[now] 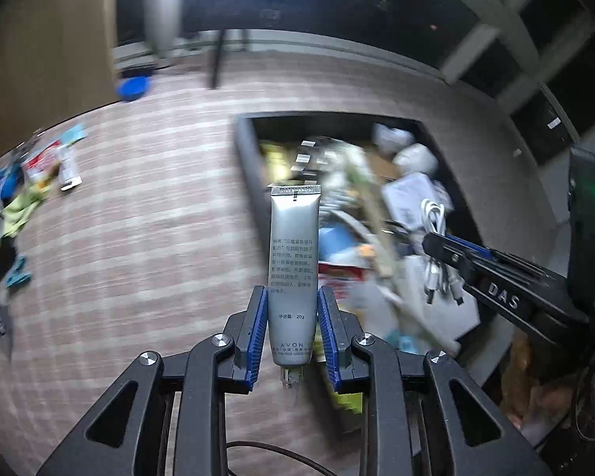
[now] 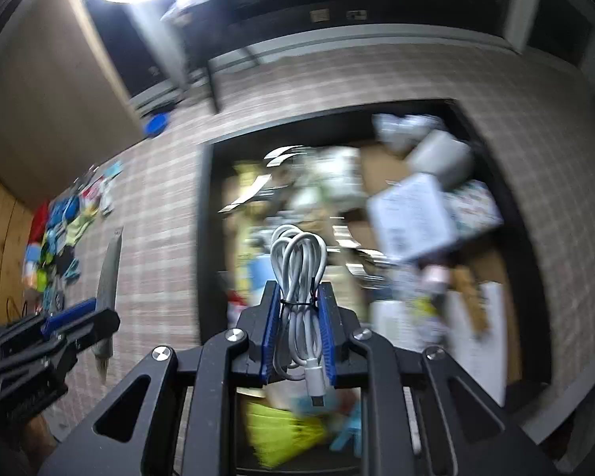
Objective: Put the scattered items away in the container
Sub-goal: 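Carry the tube and cable to the tray and release both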
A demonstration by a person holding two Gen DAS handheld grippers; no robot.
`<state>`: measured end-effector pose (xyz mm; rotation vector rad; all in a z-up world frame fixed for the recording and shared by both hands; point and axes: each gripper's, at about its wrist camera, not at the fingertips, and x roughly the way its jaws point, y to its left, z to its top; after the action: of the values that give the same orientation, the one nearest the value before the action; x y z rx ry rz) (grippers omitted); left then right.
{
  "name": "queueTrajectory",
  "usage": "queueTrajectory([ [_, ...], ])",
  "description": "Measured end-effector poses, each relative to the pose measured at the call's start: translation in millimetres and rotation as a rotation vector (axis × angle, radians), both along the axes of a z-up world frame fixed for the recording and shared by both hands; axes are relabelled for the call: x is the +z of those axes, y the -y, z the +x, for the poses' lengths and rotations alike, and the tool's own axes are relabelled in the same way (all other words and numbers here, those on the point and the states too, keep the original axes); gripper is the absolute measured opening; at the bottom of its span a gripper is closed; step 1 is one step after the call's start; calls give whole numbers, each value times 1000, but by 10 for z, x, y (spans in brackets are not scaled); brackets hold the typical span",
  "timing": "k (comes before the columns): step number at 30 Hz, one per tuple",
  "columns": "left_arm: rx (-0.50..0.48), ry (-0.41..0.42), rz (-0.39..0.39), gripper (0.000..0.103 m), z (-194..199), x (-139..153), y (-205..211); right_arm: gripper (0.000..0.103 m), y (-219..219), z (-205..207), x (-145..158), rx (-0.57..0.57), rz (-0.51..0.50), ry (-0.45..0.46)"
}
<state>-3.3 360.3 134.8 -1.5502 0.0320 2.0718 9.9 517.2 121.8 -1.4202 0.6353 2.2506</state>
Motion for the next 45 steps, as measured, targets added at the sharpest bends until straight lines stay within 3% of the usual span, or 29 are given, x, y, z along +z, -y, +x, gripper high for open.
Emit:
queueTrajectory([
  [7,-93,-6,-2,24,209,43,-567,19,-458,480,56,-96,8,-8],
  [13,-135,-5,15,24,301,66,-798,19,-635,696,57,-133,14,-5],
  [15,-163,-4,8,54,337,79,-857,20,-663,723,84,-127,12,-25],
  [16,-163,-19,4,58,354,95,-862,29,-679,733,97,-132,8,-34],
  [17,-154,-44,-7,58,367,116,-854,46,-699,741,109,-142,1,-39],
  [20,-140,-68,-29,57,349,134,-809,54,-721,730,180,-150,5,-71],
  [29,-21,-84,-51,55,124,138,-285,54,-423,409,208,-59,15,-74],
  [45,288,-53,-129,54,-234,-117,1503,54,853,-700,31,296,-17,-79],
])
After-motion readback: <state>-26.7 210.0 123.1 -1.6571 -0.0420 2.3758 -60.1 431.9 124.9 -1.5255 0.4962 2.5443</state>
